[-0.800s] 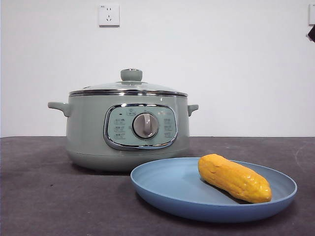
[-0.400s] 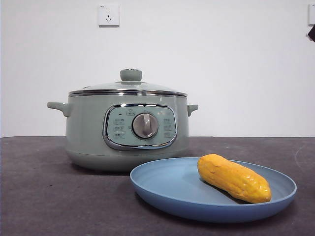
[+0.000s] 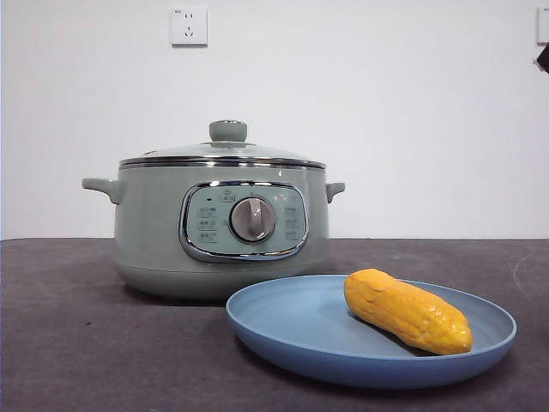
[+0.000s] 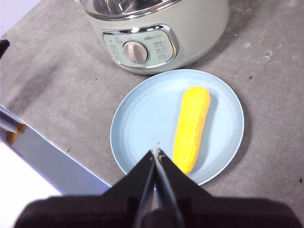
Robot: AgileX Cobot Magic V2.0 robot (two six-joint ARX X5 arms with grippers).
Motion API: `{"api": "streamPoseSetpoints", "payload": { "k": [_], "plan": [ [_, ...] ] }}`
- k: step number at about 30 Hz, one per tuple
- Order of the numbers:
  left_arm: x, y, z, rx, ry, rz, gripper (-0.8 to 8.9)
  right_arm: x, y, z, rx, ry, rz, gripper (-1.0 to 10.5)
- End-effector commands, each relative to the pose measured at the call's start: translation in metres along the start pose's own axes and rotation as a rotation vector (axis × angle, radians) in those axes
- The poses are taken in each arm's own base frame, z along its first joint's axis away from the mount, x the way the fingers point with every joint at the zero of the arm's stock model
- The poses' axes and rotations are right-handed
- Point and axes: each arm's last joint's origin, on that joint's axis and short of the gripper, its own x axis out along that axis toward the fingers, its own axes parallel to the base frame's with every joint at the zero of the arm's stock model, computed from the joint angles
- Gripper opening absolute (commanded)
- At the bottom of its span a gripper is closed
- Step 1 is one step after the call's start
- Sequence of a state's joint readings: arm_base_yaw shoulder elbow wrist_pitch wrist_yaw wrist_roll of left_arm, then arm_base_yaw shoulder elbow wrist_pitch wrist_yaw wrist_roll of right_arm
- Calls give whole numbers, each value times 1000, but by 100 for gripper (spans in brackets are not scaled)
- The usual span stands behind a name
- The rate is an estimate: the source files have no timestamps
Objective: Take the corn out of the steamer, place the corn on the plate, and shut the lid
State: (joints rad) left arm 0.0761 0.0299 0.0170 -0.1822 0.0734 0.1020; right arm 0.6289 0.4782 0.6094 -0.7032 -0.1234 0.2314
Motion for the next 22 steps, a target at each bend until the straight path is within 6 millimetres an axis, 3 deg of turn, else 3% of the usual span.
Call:
{"api": "streamPoseSetpoints", "payload": {
  "k": [1, 22],
  "plan": [
    [0, 0, -2, -28, -16, -7, -3, 2, 0, -1, -6, 3, 1, 1],
    [0, 0, -2, -27, -23, 0, -3, 2, 0, -1, -6, 3, 1, 1]
  ]
}}
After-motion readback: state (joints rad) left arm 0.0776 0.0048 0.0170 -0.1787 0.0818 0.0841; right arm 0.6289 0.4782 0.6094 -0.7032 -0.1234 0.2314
